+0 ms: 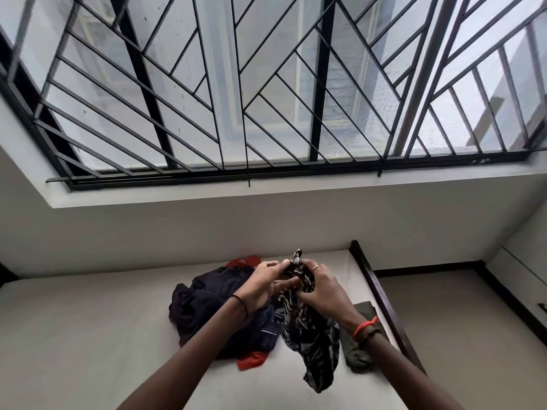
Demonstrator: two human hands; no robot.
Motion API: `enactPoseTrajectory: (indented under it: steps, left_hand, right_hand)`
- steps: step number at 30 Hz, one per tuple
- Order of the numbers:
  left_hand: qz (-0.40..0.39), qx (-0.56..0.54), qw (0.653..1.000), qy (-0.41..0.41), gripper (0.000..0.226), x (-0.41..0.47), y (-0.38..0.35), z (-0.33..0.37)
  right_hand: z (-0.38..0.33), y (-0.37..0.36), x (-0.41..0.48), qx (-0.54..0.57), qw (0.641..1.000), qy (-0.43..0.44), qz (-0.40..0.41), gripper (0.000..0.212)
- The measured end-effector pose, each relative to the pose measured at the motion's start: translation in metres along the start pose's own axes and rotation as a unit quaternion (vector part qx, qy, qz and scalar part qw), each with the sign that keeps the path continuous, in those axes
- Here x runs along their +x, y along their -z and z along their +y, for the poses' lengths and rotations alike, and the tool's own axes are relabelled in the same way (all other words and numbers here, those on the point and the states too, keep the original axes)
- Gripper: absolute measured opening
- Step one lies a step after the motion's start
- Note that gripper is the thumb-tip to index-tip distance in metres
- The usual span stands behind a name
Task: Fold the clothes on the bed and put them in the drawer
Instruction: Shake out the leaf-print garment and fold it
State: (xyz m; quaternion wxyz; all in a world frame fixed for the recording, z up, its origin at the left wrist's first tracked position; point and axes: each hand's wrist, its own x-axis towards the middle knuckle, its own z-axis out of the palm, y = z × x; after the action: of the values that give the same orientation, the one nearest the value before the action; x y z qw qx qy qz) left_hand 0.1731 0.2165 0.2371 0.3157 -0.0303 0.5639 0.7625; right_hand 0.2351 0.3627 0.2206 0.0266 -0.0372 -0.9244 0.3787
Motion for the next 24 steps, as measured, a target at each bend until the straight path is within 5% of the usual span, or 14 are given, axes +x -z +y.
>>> enactPoseTrajectory:
  steps: [2,4,6,7,8,9,10,13,15,19,24]
  left_hand:
    - [0.008,-0.020,1.000,0.006,0.032,-0.001,-0.001,0.000]
    - [0.001,0.010,1.000,-0.003,0.069,-0.003,0.002,-0.002]
    - [-0.041,0.245,0.966,-0.069,0.113,-0.008,0.007,-0.001]
    - [-0.055,0.425,0.897,-0.109,0.124,-0.011,0.009,-0.001]
    - [-0.036,0.594,0.791,-0.146,0.126,-0.014,0.010,0.000]
    - [-0.004,0.710,0.678,-0.189,0.122,-0.016,0.011,0.000]
    - [0.012,0.762,0.605,-0.231,0.117,-0.018,0.009,0.003]
    - [-0.019,0.805,0.524,-0.277,0.105,-0.016,0.005,0.005]
    - [-0.035,0.818,0.512,-0.258,0.087,-0.013,0.004,0.009]
    - [-0.063,0.804,0.545,-0.229,0.034,-0.015,0.011,0.031]
    - [-0.096,0.776,0.585,-0.214,0.027,-0.017,0.007,0.036]
  right_hand:
    - [-0.002,-0.001,0.000,-0.005,1.000,0.006,0.015,0.063]
    - [-0.002,0.000,0.001,0.023,0.999,0.009,0.031,0.056]
    - [-0.002,0.005,0.001,0.028,0.999,0.005,0.038,0.051]
    - [-0.002,0.007,0.000,0.025,0.999,0.005,0.039,0.050]
    - [-0.002,0.008,0.001,0.022,0.999,0.009,0.038,0.048]
    - [-0.003,0.008,0.000,0.015,0.999,0.016,0.031,0.047]
    - [-0.004,0.008,0.000,0.009,0.999,0.026,0.023,0.047]
    - [-0.010,0.007,-0.001,0.009,0.999,0.043,-0.010,0.046]
    - [-0.011,0.007,-0.003,0.014,0.998,0.046,-0.028,0.052]
    - [-0.001,0.015,-0.010,0.024,0.998,0.020,-0.052,0.053]
    - [0.013,0.010,-0.029,-0.007,0.998,0.029,-0.056,0.072]
